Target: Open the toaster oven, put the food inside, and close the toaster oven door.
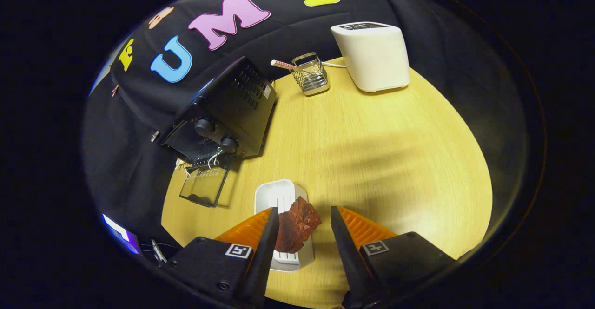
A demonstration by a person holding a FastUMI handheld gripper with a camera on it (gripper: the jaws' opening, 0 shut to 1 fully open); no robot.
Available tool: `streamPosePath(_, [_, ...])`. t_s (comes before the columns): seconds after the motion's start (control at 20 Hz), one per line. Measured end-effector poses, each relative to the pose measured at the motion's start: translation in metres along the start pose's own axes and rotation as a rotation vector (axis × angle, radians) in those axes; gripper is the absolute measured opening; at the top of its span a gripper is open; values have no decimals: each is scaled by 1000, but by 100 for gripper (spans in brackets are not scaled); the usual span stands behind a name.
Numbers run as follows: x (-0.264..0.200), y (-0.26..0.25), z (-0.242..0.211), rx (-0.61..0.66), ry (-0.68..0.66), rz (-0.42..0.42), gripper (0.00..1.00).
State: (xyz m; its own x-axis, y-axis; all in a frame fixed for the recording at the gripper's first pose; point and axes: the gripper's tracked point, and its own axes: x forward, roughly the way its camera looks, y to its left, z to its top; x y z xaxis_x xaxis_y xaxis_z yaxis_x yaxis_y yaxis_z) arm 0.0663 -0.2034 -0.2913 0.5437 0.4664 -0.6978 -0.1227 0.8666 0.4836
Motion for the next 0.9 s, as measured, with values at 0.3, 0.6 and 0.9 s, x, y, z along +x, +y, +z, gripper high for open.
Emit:
streamPosePath(0.3, [1, 1, -7, 113, 89, 39, 32])
streamPosePath(0.6, [-1, 8, -4, 164, 104, 59, 16])
streamPosePath(0.9, [-14, 23, 8, 136, 57, 52, 13])
